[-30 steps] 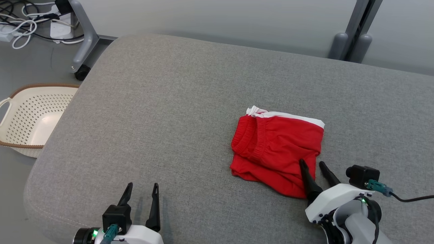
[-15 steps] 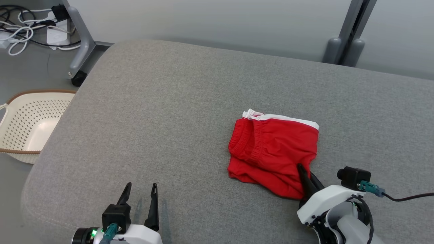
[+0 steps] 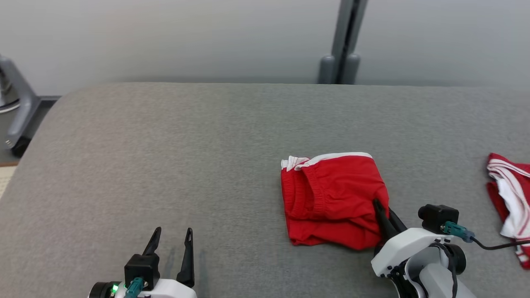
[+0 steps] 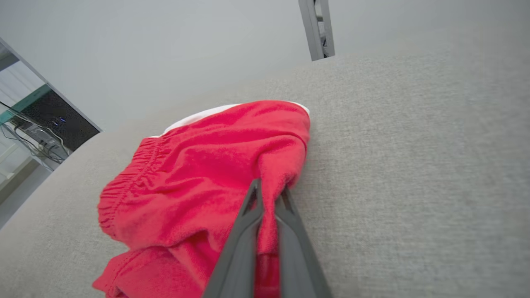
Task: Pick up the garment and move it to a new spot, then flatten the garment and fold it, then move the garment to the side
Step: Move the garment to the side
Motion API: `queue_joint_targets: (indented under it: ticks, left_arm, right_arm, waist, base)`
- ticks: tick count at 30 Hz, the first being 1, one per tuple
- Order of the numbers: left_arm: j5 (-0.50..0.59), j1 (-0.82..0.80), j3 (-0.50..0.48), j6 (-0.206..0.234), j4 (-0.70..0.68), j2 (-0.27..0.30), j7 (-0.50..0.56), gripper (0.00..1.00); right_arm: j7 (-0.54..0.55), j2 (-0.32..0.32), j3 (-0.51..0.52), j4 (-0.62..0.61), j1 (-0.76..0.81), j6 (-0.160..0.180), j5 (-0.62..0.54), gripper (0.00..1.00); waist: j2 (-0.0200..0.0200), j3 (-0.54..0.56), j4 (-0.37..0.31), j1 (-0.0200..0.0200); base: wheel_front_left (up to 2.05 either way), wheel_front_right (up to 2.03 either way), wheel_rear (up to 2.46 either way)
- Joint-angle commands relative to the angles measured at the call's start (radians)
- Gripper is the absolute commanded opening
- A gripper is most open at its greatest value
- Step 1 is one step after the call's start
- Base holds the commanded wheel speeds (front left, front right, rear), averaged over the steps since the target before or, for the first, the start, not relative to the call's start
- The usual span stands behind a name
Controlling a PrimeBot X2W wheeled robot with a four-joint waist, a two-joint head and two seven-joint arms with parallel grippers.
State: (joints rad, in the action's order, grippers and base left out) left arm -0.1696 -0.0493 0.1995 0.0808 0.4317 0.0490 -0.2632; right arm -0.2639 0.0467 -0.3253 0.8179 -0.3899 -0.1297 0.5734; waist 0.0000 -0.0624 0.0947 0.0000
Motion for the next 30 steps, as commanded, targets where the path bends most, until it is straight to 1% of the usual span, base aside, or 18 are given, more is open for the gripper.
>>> queue_joint_targets:
  ticks: [1,3,6,11,14,16,19,22,26,30]
  left_arm:
    - [-0.005,-0.013,0.003,0.002,-0.005,0.004,-0.001,1.00]
    - [-0.007,-0.024,0.008,0.003,-0.005,0.004,-0.001,1.00]
    - [-0.008,-0.035,0.013,0.004,-0.006,0.004,-0.001,1.00]
    - [-0.001,-0.056,0.012,0.000,-0.006,0.004,-0.001,1.00]
    - [0.005,-0.074,0.015,-0.005,-0.006,0.004,-0.001,1.00]
    - [0.009,-0.087,0.019,-0.007,-0.004,0.004,-0.001,1.00]
    - [0.014,-0.104,0.023,-0.013,0.002,0.005,-0.001,1.00]
    - [0.022,-0.115,0.029,-0.017,0.010,0.005,-0.001,1.00]
    - [0.029,-0.122,0.033,-0.017,0.016,0.005,-0.001,1.00]
    - [0.035,-0.127,0.029,-0.019,0.020,0.005,-0.001,1.00]
  right_arm:
    - [0.000,0.009,-0.001,0.001,0.001,-0.002,-0.014,0.00]
    - [0.000,0.009,-0.002,0.004,0.004,-0.002,0.016,0.00]
    - [0.000,0.006,-0.045,-0.002,-0.003,-0.002,0.016,0.00]
    - [0.000,0.007,-0.107,-0.016,-0.016,-0.002,0.082,0.00]
    - [0.000,0.008,-0.137,-0.019,-0.033,-0.002,0.096,0.00]
    - [0.000,0.008,-0.149,-0.018,-0.042,-0.002,0.094,0.00]
    - [0.000,0.006,-0.161,-0.018,-0.057,-0.002,0.085,0.00]
    - [0.000,0.007,-0.165,-0.015,-0.067,-0.002,0.071,0.00]
    - [0.000,0.007,-0.182,-0.009,-0.100,-0.002,0.029,0.00]
    - [0.000,0.026,-0.203,-0.015,-0.144,-0.002,-0.010,0.00]
  waist:
    - [0.0000,0.005,-0.119,0.0000]
    - [0.0000,-0.001,-0.184,0.0000]
    - [0.0000,-0.011,-0.280,0.0000]
    - [0.0000,-0.033,-0.431,0.0000]
    - [0.0000,-0.054,-0.505,0.0000]
    - [0.0000,-0.068,-0.540,0.0000]
    - [0.0000,-0.087,-0.573,0.0000]
    - [0.0000,-0.101,-0.586,0.0000]
    - [0.0000,-0.117,-0.581,0.0000]
    - [0.0000,-0.130,-0.564,0.0000]
  base:
    - [0.00,0.00,0.00]
    - [0.00,0.00,0.00]
    - [0.00,0.00,0.00]
    - [0.00,0.00,0.00]
    - [0.00,0.00,0.00]
    - [0.00,0.00,0.00]
    - [0.00,0.00,0.00]
    - [0.00,0.00,0.00]
    - [0.00,0.00,0.00]
    - [0.00,0.00,0.00]
